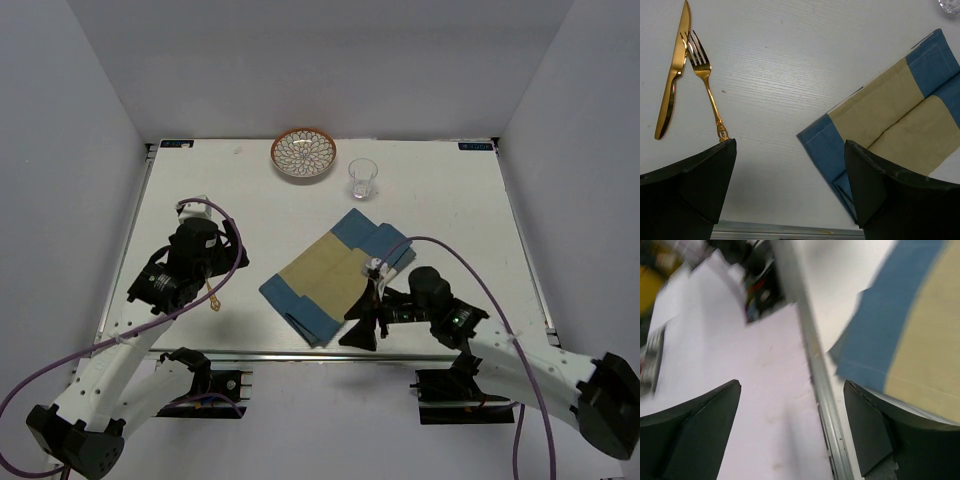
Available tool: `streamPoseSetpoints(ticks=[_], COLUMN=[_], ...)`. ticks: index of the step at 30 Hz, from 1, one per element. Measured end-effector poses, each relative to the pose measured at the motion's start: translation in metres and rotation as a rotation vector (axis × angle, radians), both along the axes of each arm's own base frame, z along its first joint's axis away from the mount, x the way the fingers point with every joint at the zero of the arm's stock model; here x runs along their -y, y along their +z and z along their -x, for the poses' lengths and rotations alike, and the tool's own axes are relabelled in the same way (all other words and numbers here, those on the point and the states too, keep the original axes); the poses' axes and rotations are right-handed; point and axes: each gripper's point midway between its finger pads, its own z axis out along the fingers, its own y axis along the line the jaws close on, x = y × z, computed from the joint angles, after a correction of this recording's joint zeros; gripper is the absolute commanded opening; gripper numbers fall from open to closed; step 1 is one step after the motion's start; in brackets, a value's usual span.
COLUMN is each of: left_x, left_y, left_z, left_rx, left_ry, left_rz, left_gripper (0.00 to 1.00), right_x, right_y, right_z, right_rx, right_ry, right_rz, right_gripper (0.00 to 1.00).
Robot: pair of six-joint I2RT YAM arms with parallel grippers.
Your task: Set the dinner table for one person
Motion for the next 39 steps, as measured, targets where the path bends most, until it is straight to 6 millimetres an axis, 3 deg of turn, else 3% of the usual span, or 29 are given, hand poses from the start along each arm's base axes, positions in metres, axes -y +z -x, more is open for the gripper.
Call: streamPoseSetpoints(ticks=[5,9,12,16,19,23,26,32,39], left_x=[-0.005,-0.008,-0.001,0.009,0.012,0.014,0.015,0.016,0.019], left_y=[0.0,-0.006,-0.015,-0.041,-0.06,-0.067,-0.069,-0.067,-0.063], left_z=[0.001,0.007,0.008,0.01,0.015,0.018,0.019,0.024,0.027], left_rx=[-0.001,-0.04,-0.08,-0.16,-0.221,-0.241,-0.239,-0.224,-0.207], left_ry=[0.042,0.099,0.117,0.128,0.137,0.145,0.145,0.13,0.112], left_rz=[0.001,0.025,0.068,0.109,0.112,0.129,0.141,0.171,0.193], left_gripper=[0.98,0.98,0.98,0.98,0.98,0.98,0.98,0.98,0.98], right_x=[0.018,0.032,0.031,0.016,0.002,-0.013,-0.022,-0.032,-0.036], right_y=[0.017,-0.009,-0.044,-0.081,-0.085,-0.086,-0.089,-0.099,-0.099], right_z=[-0.038,-0.058,-0.051,-0.021,-0.003,0.009,0.007,-0.002,-0.013], right_rx=[-0.085,-0.294,-0.463,-0.611,-0.649,-0.692,-0.727,-0.765,-0.759], right_ry=[-0.4,-0.657,-0.726,-0.695,-0.666,-0.67,-0.709,-0.794,-0.86], right_rz=[-0.032,0.028,0.125,0.249,0.257,0.238,0.212,0.136,0.073], right_gripper=[0.89,0.89,0.89,0.89,0.89,0.84,0.77,0.49,0.46])
